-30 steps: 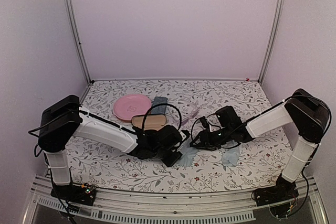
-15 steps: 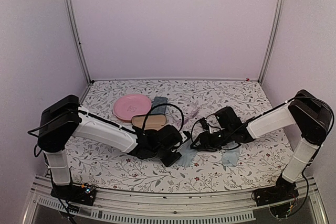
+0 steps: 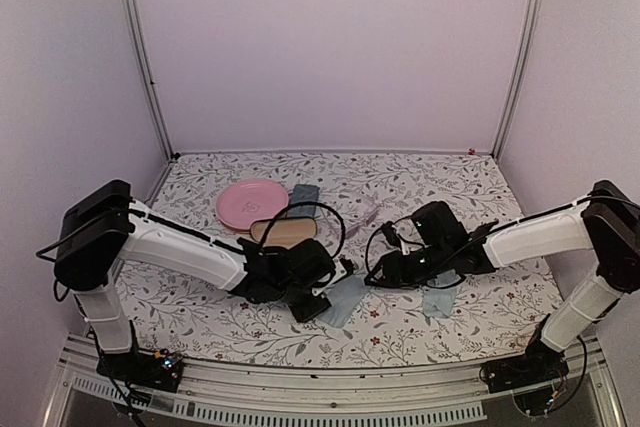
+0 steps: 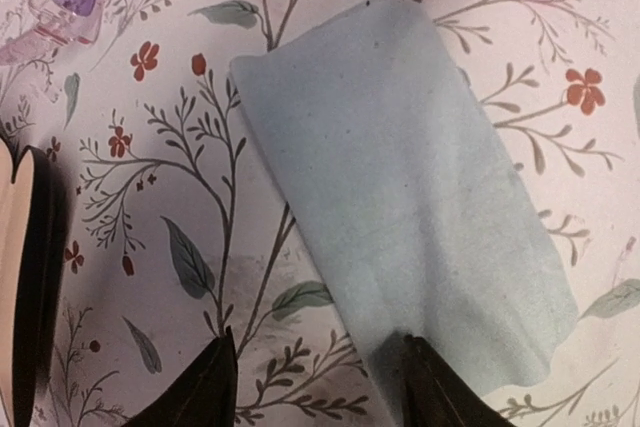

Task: Organize the sunglasses
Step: Smooth out the folded cleaning cloth at the center of the board, then pick up the folded cleaning cloth from the center of the board.

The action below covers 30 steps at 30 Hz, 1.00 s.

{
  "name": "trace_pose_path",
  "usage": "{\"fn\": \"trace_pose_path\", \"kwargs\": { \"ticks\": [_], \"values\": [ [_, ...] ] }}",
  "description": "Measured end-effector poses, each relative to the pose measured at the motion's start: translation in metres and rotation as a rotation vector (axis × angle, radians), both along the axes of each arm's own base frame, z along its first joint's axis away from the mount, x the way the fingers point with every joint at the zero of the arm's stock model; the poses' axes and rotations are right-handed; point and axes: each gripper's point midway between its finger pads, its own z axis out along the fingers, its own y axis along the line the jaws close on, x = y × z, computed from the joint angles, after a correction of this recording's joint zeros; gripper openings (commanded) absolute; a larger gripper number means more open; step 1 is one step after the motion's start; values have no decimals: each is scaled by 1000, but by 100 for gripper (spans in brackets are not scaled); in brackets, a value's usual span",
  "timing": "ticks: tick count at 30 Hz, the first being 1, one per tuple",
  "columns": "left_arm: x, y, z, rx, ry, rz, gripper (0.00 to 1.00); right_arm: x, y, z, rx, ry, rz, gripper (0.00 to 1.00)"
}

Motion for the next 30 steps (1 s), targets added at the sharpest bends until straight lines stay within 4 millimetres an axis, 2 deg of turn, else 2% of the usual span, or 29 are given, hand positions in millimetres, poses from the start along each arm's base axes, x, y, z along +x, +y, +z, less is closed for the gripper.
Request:
{"fn": "trace_pose_path", "kwargs": {
  "ticks": [5,11,14,21,30],
  "values": [
    [-6,17,4,-11,40,-10,60,13,7,17,0,-72,19,49],
    [-3,24,27,-149,104,41,60,38,29,30,15,-158,91,49],
    [-4,26,27,-218,167,83,59,46,39,26,13,-175,142,49],
    [-25,36,6,-314,355,172,54,55,51,12,5,-199,258,49],
    [-29,22,9,-410,444,202,50,61,51,-17,-6,-168,341,48]
  ]
}}
